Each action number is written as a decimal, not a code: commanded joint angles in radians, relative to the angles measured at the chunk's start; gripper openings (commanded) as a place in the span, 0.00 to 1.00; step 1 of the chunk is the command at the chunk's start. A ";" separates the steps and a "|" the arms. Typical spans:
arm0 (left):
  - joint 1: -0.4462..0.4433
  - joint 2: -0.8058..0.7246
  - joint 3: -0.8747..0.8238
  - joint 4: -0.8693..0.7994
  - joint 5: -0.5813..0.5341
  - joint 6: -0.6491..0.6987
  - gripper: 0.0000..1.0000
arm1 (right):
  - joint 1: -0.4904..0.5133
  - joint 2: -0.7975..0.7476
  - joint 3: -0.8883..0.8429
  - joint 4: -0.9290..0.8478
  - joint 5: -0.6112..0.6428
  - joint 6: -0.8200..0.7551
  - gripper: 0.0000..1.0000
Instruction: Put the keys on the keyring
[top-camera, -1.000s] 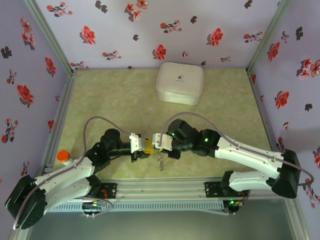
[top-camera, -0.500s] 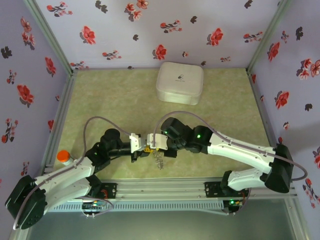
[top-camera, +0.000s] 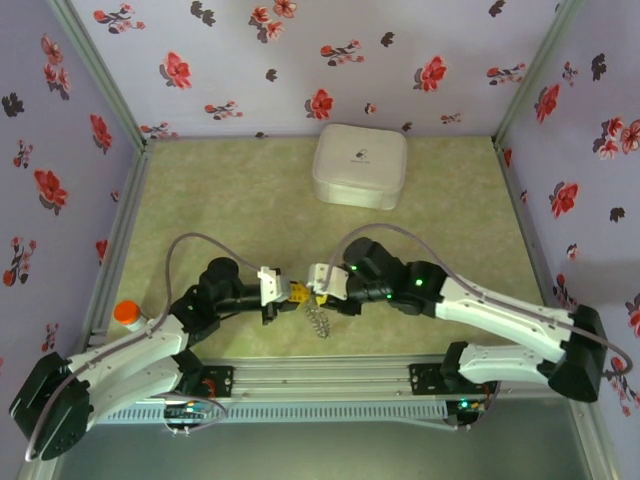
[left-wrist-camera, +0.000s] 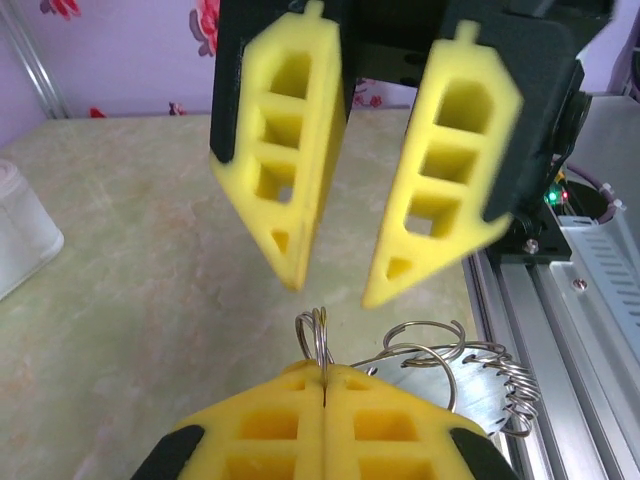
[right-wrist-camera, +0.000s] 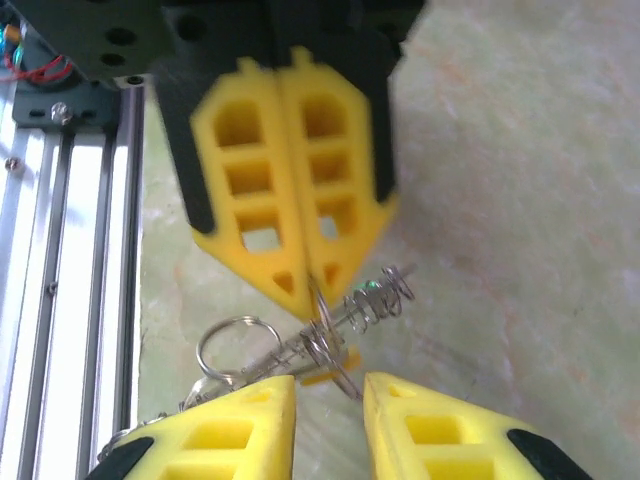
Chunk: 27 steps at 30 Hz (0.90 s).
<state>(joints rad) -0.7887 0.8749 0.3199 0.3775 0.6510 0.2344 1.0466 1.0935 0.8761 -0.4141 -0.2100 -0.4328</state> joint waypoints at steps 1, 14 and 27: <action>-0.005 -0.027 -0.015 0.116 0.032 -0.039 0.00 | -0.045 -0.070 -0.080 0.158 -0.086 0.097 0.28; -0.004 -0.022 -0.016 0.147 0.074 -0.070 0.00 | -0.052 -0.069 -0.102 0.158 -0.130 0.121 0.25; -0.004 -0.024 -0.015 0.146 0.081 -0.072 0.00 | -0.052 -0.066 -0.090 0.219 -0.142 0.138 0.29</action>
<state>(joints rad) -0.7883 0.8642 0.3073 0.4641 0.7040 0.1764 0.9993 1.0401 0.7639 -0.2520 -0.3210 -0.3264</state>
